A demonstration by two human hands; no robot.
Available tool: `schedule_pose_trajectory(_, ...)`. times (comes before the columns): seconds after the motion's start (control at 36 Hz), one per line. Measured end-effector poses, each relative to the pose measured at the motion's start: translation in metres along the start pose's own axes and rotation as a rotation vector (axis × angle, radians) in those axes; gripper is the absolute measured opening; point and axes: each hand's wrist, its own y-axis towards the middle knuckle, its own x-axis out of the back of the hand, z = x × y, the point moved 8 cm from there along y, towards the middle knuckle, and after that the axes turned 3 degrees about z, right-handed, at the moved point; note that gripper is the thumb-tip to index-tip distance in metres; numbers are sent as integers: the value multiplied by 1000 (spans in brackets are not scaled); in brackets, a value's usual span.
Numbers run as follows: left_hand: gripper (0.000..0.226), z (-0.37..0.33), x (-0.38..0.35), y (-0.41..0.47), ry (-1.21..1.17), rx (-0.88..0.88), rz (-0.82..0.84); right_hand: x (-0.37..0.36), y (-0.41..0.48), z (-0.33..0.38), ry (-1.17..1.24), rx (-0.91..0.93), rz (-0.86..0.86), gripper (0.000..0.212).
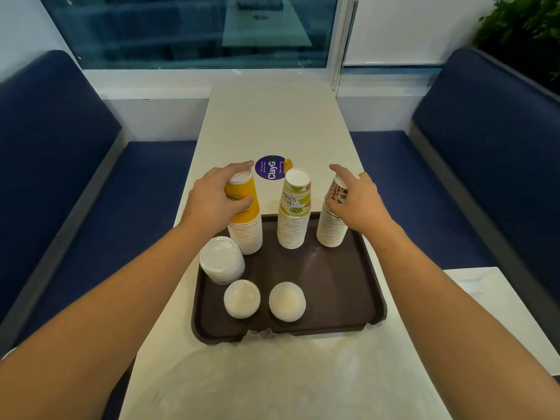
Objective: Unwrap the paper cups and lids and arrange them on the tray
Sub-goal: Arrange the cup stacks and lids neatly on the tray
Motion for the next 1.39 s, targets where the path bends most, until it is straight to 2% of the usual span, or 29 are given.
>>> schedule_pose_trajectory(0.28, 70, 7, 6, -1, 5, 11, -15, 3, 3, -1, -28, -20, 42, 80)
schedule_pose_trajectory(0.39, 69, 9, 6, -1, -8, 8, -18, 1, 3, 2, -99, -45, 98, 92)
schedule_pose_trajectory(0.44, 69, 9, 6, -2, -10, 3, -18, 8, 3, 15, -215, 7, 57, 99)
schedule_pose_trajectory(0.53, 69, 10, 6, -1, -4, 1, -18, 11, 2, 47, -294, 191, 63, 104)
schedule_pose_trajectory(0.67, 70, 10, 6, 0, -8, 7, -8, -5, 3, 81, -367, 355, 120, 96)
schedule_pose_trajectory(0.78, 70, 11, 7, -1, -8, 4, -5, -27, 8, 83, -250, 311, 243, 79)
schedule_pose_trajectory(0.83, 70, 11, 7, -2, -17, 2, -2, -32, 10, 83, -192, 303, 246, 75)
schedule_pose_trajectory(1.39, 70, 9, 7, -1, -10, -13, 3, -40, 2, 94, -189, 343, 231, 73)
